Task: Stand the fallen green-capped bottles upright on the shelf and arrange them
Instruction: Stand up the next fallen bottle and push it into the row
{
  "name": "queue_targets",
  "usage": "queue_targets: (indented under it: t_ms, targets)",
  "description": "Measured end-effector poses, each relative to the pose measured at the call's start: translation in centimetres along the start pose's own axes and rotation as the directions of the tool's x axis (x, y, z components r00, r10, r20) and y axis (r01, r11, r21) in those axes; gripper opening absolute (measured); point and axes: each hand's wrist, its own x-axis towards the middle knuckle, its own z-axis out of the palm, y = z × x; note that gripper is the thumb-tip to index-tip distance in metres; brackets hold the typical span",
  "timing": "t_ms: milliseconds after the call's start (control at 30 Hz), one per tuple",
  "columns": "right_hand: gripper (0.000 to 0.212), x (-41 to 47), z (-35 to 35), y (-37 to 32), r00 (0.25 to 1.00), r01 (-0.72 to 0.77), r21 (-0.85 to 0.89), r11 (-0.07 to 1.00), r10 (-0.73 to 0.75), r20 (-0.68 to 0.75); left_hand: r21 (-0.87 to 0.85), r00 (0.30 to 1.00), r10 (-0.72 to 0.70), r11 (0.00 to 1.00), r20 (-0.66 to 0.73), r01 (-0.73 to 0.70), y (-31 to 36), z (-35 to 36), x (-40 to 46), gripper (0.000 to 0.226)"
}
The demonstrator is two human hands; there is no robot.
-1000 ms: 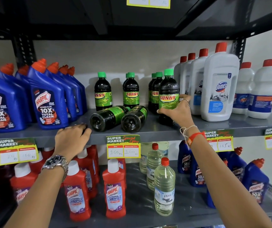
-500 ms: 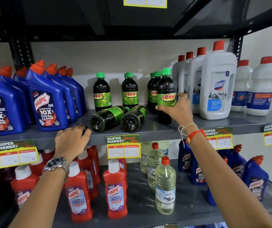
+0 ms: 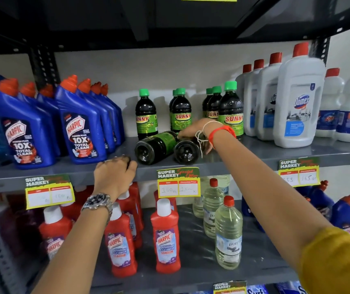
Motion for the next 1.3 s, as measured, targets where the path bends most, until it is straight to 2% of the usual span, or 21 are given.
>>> queue_targets:
  t_ms: [67,100,300,333,433,533,733,800,867,1000,1167,1300]
  targets:
    - [0.038,0.4,0.1,0.0,0.988,-0.060,0.115,0.992,0.043,0.145,0.017,1.000,0.014,1.000,-0.011,-0.014,-0.1,0.0,0.0,0.040]
    - [0.037,0.5,0.3,0.2,0.984,-0.078,0.138,0.987,0.053,0.173,0.019,1.000,0.019,1.000,-0.021,-0.018,-0.2,0.1,0.0,0.039]
    - [0.042,1.0,0.9,1.4,0.991,-0.130,0.318,0.939,0.120,0.051,-0.005,0.997,0.023,1.000,-0.077,-0.023,-0.1,0.3,0.1,0.035]
    - [0.048,1.3,1.0,1.7,0.992,-0.115,0.360,0.926,0.123,0.000,-0.004,0.996,0.022,1.000,-0.081,-0.022,0.2,0.2,0.0,0.035]
    - [0.092,1.5,0.6,2.5,0.986,-0.026,0.460,0.887,0.099,-0.136,-0.003,0.996,0.034,0.999,-0.087,-0.034,1.2,0.5,-0.2,0.035]
    - [0.116,1.5,0.7,2.0,0.937,0.105,0.410,0.906,0.047,-0.345,-0.036,0.996,0.046,0.998,-0.070,-0.049,0.0,0.5,-0.1,0.036]
    - [0.103,0.5,-0.2,0.8,0.741,0.323,0.197,0.926,-0.118,-0.661,-0.071,0.996,0.055,0.996,-0.073,-0.060,-0.8,0.4,-0.4,0.036]
    - [0.096,0.1,-0.5,0.6,0.653,0.401,0.112,0.909,-0.198,-0.731,-0.079,0.996,0.061,0.995,-0.071,-0.067,-0.7,0.3,-0.3,0.036]
    - [0.091,-0.3,-0.1,0.7,0.599,0.456,0.055,0.888,-0.261,-0.757,-0.063,0.996,0.055,0.996,-0.070,-0.060,-0.7,0.4,-0.3,0.038]
    - [0.088,0.1,1.5,1.5,0.576,0.490,0.024,0.871,-0.303,-0.759,-0.026,0.996,0.044,0.999,-0.077,-0.046,-0.5,0.3,-0.2,0.038]
    - [0.079,1.3,4.2,2.7,0.623,0.532,0.030,0.846,-0.367,-0.690,-0.017,0.996,0.030,0.999,-0.083,-0.032,-0.4,0.4,-0.3,0.035]
    - [0.078,2.0,4.6,2.8,0.622,0.556,0.076,0.828,-0.354,-0.698,-0.001,0.996,0.025,1.000,-0.085,-0.025,-0.3,0.5,-0.3,0.035]
